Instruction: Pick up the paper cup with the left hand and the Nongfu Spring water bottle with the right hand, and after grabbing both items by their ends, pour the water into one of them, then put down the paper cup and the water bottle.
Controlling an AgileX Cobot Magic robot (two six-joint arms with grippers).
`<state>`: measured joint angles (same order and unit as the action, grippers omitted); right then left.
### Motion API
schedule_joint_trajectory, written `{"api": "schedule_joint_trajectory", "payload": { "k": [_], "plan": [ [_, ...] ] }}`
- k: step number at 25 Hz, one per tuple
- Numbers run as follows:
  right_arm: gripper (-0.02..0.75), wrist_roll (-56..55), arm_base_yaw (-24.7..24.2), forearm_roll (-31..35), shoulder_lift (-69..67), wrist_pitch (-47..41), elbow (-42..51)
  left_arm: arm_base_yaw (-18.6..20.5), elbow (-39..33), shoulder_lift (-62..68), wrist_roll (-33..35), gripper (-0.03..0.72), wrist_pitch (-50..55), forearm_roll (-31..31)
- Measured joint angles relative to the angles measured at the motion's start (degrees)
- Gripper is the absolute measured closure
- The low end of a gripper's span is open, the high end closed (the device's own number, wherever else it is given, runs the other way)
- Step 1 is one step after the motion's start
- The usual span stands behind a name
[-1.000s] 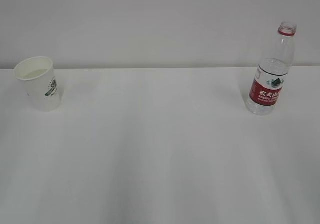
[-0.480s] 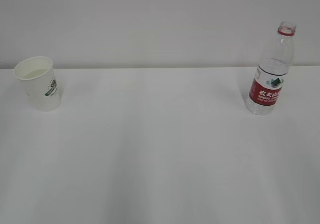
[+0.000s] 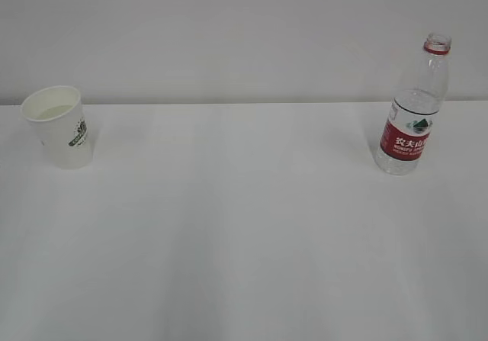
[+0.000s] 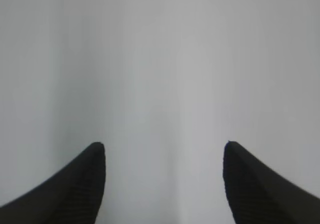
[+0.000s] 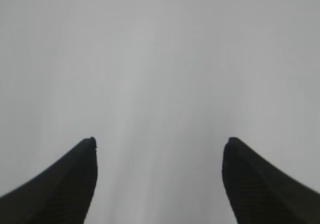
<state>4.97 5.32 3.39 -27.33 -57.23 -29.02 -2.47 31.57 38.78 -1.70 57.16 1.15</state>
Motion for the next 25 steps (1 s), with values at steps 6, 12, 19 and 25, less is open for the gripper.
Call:
{"api": "schedule_joint_trajectory", "payload": {
  "k": [6,12,19,25],
  "plan": [
    [0.150,-0.13,0.00,0.08,2.87,-4.68,-0.26,-0.67,-0.45,-1.80,0.00,0.170,1.52,0.11],
    [0.151,-0.13,0.00,2.82,6.60,-7.12,0.21,-2.15,-0.96,-6.40,0.00,0.171,3.34,0.33],
    [0.150,-1.83,0.00,1.85,9.47,-7.30,0.67,-2.15,-1.10,-13.40,0.00,0.172,3.71,0.33],
    [0.150,-4.18,0.00,-0.32,10.43,-7.30,0.67,-2.15,-1.10,-20.35,0.00,0.172,3.84,0.33]
  ]
}}
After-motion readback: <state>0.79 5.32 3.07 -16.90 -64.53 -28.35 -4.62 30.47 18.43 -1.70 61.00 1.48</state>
